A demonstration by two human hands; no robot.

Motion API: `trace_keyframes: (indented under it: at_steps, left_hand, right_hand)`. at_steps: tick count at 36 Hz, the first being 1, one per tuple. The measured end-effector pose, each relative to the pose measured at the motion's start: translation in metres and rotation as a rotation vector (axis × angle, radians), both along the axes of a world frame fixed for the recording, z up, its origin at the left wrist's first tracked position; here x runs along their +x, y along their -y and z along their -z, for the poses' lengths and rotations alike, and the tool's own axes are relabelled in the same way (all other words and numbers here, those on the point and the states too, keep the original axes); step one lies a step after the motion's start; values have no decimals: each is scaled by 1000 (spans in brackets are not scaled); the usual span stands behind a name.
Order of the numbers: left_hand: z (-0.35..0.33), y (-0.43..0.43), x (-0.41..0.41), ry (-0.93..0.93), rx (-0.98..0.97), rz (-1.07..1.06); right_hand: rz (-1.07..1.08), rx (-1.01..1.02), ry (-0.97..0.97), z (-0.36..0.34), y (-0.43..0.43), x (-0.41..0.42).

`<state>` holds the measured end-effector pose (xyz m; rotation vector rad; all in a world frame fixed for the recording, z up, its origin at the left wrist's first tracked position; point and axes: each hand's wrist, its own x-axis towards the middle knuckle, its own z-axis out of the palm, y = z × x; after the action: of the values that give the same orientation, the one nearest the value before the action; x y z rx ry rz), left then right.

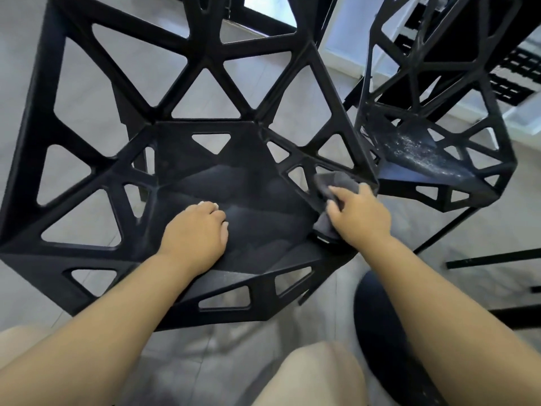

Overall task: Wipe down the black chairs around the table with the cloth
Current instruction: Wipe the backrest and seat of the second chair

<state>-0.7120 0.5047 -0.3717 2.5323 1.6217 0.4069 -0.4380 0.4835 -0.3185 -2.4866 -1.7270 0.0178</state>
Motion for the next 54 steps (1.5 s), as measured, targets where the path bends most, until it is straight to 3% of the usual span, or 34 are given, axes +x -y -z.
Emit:
trace_keyframes:
  at_steps: [3,6,13,15,20,23,25,29,35,44,54]
  left_hand:
    - [-2,1,-1,4,0,-6]
    - [-3,2,0,23,-42,-24]
    - [-11,7,-9,33,-114,10]
    - [-14,13,-21,26,-108,29]
    - [-14,26,-62,-47,-43,62]
    - [-16,33,-80,-85,-41,60]
    - [-18,36,-87,-112,-26,49]
    - [-20,40,-99,-186,23,31]
    - [-23,41,-126,-368,1,8]
    - [-23,33,-129,-313,29,49]
    - [-24,-13,-119,-266,128,23]
  right_hand:
    - [179,93,-47,7,4,-3]
    - [216,72,-89,14,16,-34]
    - [-216,67,-42,9,49,-97]
    - [-241,77,-63,10,50,-86]
    - [164,57,-88,10,41,-41]
    - [227,25,-37,11,42,-59]
    - [142,15,-15,8,44,-86]
    - [-248,61,96,7,48,-154]
    - [-607,165,38,13,61,-178]
    - [-322,425,34,30,65,-149]
    - [-210,329,39,26,8,-161]
